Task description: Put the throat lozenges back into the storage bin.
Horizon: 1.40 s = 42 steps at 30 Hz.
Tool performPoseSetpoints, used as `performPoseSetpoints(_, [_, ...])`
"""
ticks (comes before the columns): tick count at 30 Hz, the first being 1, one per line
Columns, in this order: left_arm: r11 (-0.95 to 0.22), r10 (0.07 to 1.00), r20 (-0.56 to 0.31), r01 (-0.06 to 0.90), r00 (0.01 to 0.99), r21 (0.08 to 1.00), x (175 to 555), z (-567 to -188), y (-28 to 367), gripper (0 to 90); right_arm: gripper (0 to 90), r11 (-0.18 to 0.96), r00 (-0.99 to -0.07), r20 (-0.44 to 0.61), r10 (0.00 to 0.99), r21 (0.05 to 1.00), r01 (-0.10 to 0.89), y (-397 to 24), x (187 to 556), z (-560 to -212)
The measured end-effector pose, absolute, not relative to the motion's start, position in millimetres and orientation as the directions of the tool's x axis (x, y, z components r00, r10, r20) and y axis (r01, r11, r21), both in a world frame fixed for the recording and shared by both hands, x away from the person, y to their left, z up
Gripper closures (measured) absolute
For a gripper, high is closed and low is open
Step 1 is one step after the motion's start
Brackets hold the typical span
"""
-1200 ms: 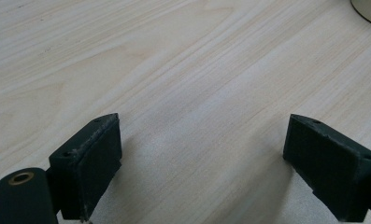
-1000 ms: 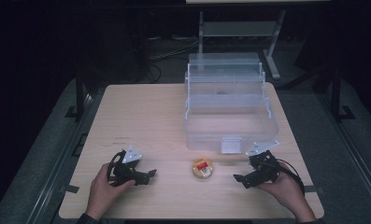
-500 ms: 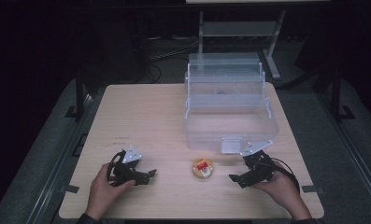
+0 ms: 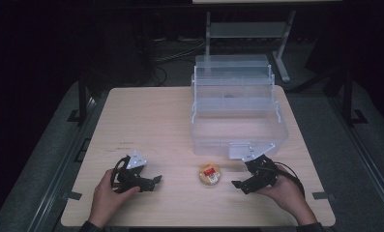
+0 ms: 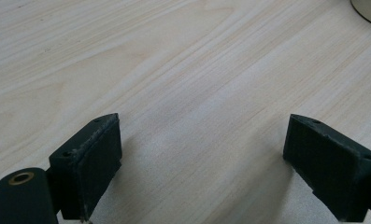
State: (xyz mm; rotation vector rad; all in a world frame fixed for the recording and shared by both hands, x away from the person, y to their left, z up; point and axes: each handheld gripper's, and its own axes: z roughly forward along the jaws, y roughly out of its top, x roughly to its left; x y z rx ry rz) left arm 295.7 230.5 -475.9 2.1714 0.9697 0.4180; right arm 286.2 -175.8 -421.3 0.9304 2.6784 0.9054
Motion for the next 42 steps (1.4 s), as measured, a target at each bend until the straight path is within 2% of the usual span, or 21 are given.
performPoseSetpoints(42, [-0.464,0.747,0.004,0.517,0.665,0.719,295.4,-475.9,230.5,10.8,14.0,0.689,-0.852,0.034,0.523,0.572,0.445,-130.1,298.2,-420.0])
